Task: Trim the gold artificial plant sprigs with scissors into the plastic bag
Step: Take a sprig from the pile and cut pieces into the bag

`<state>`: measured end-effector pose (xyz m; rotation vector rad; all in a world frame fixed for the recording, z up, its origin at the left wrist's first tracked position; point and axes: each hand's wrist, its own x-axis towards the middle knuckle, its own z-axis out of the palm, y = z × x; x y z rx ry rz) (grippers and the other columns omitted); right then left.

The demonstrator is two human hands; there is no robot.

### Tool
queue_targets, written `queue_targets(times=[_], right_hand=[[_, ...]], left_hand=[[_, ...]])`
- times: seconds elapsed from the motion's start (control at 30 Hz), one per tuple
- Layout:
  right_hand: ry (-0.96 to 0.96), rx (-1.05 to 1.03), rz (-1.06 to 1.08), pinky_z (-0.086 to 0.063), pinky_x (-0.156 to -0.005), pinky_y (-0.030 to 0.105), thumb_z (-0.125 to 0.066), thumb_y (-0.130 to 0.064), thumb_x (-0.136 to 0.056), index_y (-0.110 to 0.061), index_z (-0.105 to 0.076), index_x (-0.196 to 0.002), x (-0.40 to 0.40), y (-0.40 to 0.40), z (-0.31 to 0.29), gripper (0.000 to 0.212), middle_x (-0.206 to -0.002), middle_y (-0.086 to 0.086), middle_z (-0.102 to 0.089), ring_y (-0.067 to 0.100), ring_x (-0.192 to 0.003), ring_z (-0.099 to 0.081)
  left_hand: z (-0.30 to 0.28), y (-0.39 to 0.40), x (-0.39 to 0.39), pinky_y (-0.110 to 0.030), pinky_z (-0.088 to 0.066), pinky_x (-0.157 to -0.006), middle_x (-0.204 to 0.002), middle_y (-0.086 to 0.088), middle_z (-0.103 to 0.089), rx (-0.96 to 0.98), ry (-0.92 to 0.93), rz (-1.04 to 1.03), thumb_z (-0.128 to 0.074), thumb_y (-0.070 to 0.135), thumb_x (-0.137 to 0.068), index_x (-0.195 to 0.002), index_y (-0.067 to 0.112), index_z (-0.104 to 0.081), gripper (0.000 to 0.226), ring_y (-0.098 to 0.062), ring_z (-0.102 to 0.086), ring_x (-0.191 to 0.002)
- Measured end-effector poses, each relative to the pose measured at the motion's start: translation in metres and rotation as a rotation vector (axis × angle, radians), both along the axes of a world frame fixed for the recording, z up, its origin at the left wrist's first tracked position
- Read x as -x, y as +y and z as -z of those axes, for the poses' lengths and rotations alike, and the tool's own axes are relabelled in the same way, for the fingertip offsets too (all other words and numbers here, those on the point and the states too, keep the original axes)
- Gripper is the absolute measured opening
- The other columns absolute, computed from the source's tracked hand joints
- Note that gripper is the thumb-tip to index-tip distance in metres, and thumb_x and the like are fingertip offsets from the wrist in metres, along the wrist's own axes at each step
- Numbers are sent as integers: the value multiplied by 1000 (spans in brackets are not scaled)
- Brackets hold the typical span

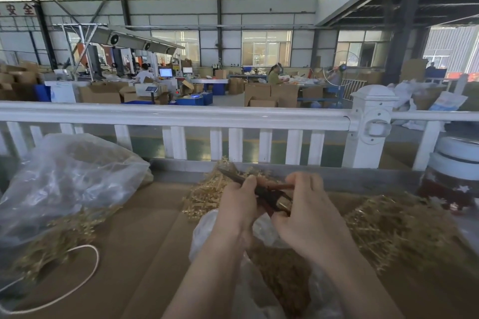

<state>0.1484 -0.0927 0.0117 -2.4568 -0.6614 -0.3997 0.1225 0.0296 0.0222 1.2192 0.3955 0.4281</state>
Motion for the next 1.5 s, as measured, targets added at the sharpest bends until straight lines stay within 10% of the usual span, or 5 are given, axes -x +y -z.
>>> queue_targets(times=[0.63,0.8,0.97,1.17,1.5], right_hand=[[560,-273,57,-57,-85,42,-66,-51,-92,-19,-64,-104,-21,26,37,34,-88,-4,-71,16,-83,-68],[473,-338,196,-57,-86,42,-71,-31,-92,-17,-56,-116,-39,24,58,32,-88,-7,-65,17,-86,-67],[393,-316,188,-43,-71,27,-74,-36,-89,-19,-55,-111,-43,25,65,34,-80,-16,-55,5,-73,-53],[374,-306,145,-44,-67,29,-70,-32,-92,-25,-57,-100,-43,29,59,17,-79,-14,-61,3,-73,-55],[713,-738,-45,-49,-54,27,-68,-30,-96,-13,-72,-92,-42,25,48,18,-62,-2,-66,13,-53,-61]], left_hand=[[22,54,19,2,-35,-87,-96,48,-59,-978,315,785,-41,78,-83,-102,55,-59,35,30,-50,-98],[57,61,0,-52,19,-112,-153,24,-34,-1428,458,669,-71,62,-78,-140,53,-36,71,-4,-21,-143],[47,78,-20,-48,-49,-96,-93,9,-71,-1070,231,367,-65,41,-92,-93,28,-71,15,-12,-65,-93],[51,98,-45,-39,-36,-106,-133,2,-53,-1662,611,-20,-55,13,-91,-126,36,-62,43,-24,-48,-125],[36,84,-39,-35,-60,-72,-78,-4,-75,-861,280,-235,-67,15,-90,-92,13,-79,12,-21,-72,-73]])
